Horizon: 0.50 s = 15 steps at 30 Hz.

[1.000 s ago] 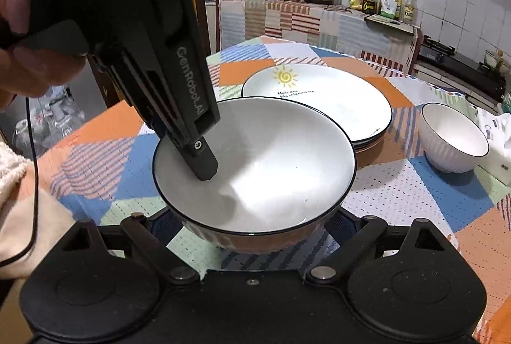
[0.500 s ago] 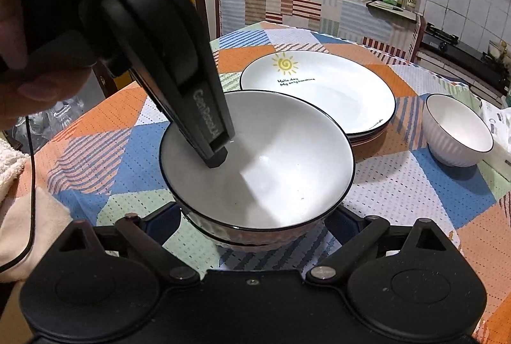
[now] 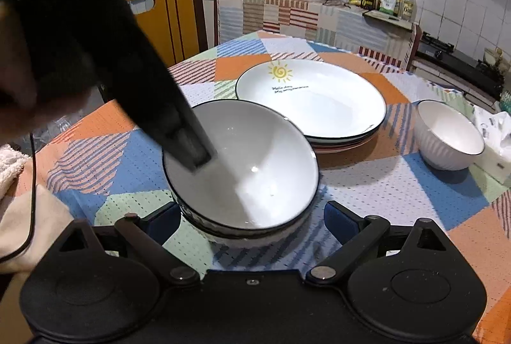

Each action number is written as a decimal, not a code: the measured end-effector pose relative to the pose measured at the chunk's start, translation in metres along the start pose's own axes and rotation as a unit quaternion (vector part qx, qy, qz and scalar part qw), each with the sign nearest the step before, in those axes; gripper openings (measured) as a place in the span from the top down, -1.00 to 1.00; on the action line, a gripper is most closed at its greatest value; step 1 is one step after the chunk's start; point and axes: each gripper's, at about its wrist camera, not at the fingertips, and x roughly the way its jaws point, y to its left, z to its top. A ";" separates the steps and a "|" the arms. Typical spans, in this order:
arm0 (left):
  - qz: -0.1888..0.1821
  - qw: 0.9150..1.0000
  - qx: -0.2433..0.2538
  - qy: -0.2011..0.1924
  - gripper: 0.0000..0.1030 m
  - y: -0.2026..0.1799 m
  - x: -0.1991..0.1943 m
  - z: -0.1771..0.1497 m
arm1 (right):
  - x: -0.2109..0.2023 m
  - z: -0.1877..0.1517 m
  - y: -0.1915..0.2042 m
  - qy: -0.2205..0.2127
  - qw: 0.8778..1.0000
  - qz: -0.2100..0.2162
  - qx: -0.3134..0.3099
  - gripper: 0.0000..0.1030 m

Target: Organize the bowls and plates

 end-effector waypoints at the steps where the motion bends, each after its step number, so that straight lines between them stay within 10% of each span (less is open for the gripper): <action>1: -0.004 1.000 -0.004 -0.008 0.37 0.003 -0.007 0.002 | -0.004 -0.001 -0.004 -0.004 1.000 0.002 0.002 -0.90; 15: -0.067 0.992 0.021 -0.104 0.37 -0.024 -0.057 0.040 | -0.064 -0.008 -0.072 -0.113 0.991 -0.052 0.040 -0.90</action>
